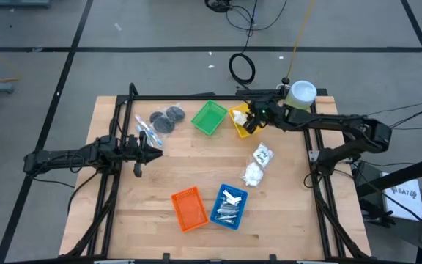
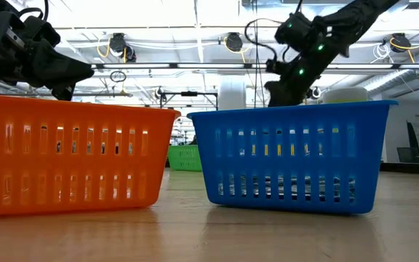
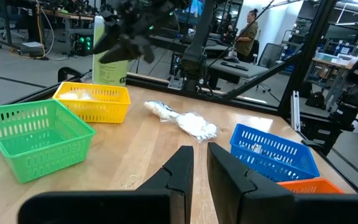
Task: Pick & Place Travel size toiletries
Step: Put the white cotton pack into the yellow bin
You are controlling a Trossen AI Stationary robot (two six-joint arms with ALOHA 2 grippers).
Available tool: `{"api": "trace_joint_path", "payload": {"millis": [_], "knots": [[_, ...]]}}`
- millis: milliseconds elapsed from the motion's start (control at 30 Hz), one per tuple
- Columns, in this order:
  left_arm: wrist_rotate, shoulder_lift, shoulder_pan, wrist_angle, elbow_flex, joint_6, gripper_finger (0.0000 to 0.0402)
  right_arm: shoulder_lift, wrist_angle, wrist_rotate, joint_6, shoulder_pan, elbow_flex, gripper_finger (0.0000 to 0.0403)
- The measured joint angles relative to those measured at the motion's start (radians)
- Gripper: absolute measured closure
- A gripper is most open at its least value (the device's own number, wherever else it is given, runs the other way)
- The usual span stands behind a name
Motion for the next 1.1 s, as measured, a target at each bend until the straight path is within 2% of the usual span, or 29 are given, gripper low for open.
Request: {"api": "trace_joint_path", "payload": {"millis": [67,167,233,367,500,600,800,1100], "knots": [[0.000,0.000,0.000,-0.001,0.000,0.000,0.0357,-0.035,-0.027,-0.076,0.039,0.000,0.000,0.0216],[0.000,0.000,0.000,0.000,0.000,0.000,0.0357,-0.086,-0.083,-0.246,0.066,0.003,0.000,0.0221],[0.000,0.000,0.000,0.000,0.000,0.000,0.0357,-0.113,-0.132,-0.305,0.068,0.024,0.000,0.0225],[0.000,0.000,0.000,0.000,0.000,0.000,0.0357,-0.157,-0.262,-0.261,0.068,0.117,0.000,0.0234],[0.000,0.000,0.000,0.000,0.000,0.000,0.0357,-0.166,-0.390,-0.206,0.159,0.215,0.000,0.0240],[0.000,0.000,0.000,0.000,0.000,0.000,0.0357,-0.167,-0.427,-0.206,0.227,0.269,-0.029,0.0241],[0.000,0.000,0.000,0.000,0.000,0.000,0.0357,-0.166,-0.417,-0.207,0.271,0.307,-0.147,0.0243],[0.000,0.000,0.000,0.000,0.000,0.000,0.0357,-0.166,-0.292,-0.207,0.318,0.281,-0.280,0.0242]]}}
